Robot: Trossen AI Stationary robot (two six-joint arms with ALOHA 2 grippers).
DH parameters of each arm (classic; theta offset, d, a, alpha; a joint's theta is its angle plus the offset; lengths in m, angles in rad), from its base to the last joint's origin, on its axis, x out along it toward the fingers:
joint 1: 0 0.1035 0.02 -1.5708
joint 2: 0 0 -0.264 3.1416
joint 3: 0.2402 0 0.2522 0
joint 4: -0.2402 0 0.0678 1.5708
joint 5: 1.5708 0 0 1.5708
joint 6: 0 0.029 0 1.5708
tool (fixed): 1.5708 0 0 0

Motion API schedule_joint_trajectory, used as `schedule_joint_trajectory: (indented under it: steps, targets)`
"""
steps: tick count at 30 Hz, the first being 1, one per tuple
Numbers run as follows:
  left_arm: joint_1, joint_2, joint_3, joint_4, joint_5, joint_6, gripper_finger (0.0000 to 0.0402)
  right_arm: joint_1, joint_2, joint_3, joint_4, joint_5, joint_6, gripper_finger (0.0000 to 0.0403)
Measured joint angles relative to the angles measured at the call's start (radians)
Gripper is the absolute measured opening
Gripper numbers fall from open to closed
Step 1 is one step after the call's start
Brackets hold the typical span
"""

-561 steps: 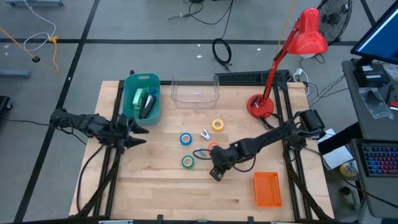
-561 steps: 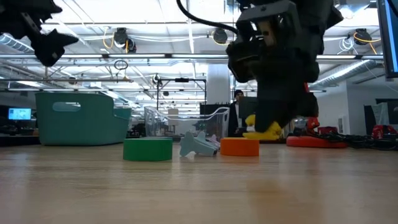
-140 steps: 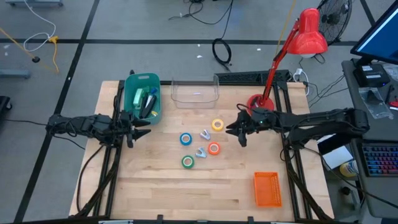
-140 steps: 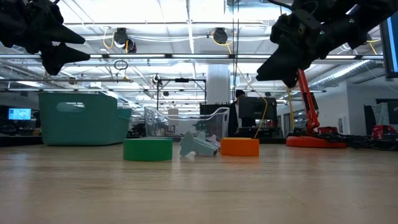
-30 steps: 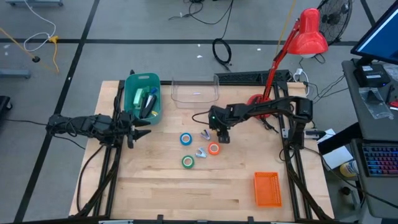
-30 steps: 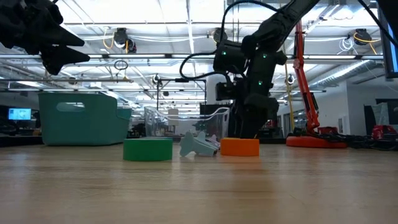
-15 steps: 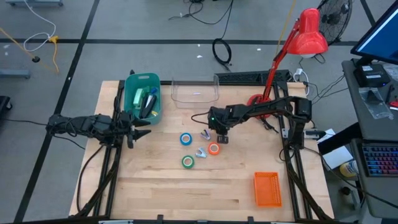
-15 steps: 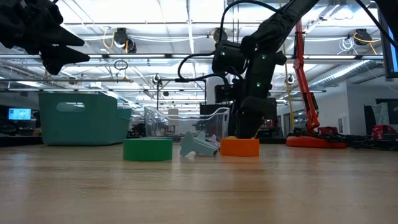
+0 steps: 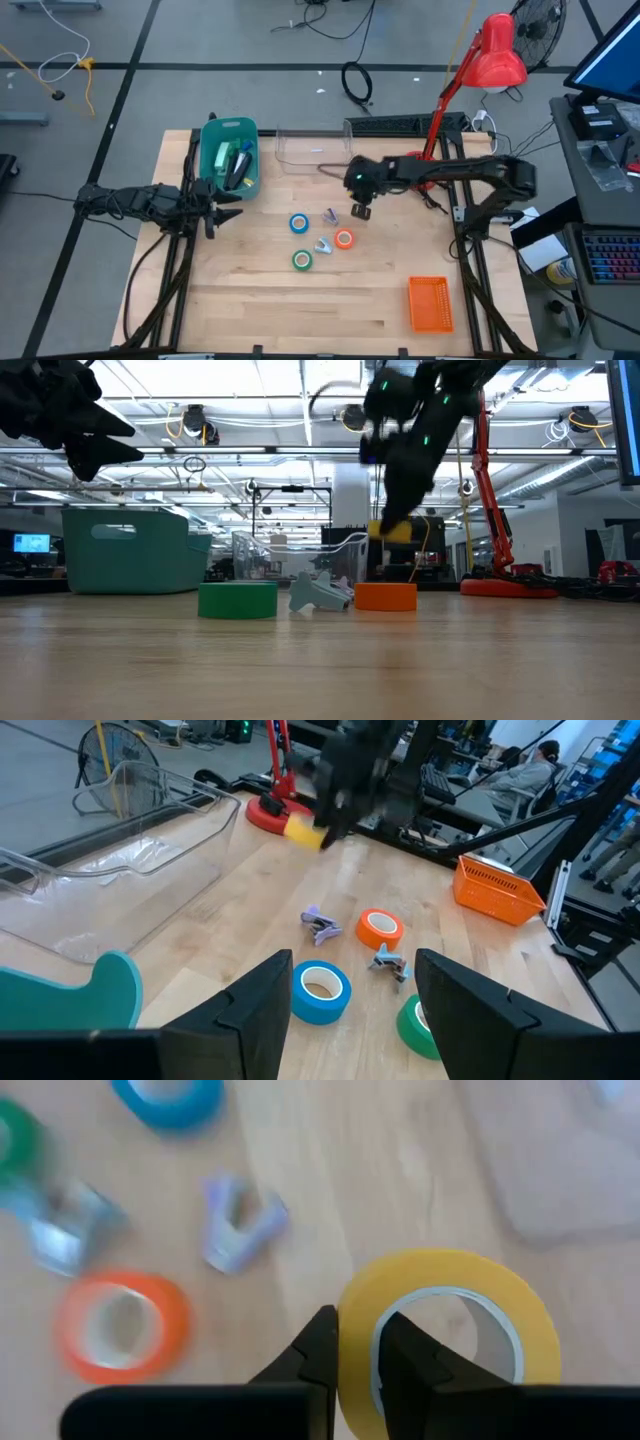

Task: Pick and place Stapler, Stapler remover, tape
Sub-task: Put the yellow tape into the transparent bin

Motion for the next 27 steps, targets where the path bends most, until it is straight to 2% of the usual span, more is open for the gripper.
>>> schedule_joint_trajectory:
  steps: [8, 13, 19, 27]
  targets:
    - [0.000, 0.000, 0.000, -0.002, 0.000, 0.003, 0.0216, 0.011, -0.279, 0.001, 0.037, -0.204, 0.194, 0.0034]
    - [0.000, 0.000, 0.000, -0.002, 0.000, 0.006, 0.0216, 0.041, -0.394, 0.002, 0.057, -0.304, 0.295, 0.0034]
    - [0.000, 0.000, 0.000, -0.010, 0.000, 0.004, 0.0216, 0.116, -0.458, 0.002, 0.054, -0.383, 0.427, 0.0034]
    - [0.000, 0.000, 0.000, -0.011, 0.000, 0.004, 0.0216, 0.204, -0.463, 0.002, 0.062, -0.386, 0.528, 0.0034]
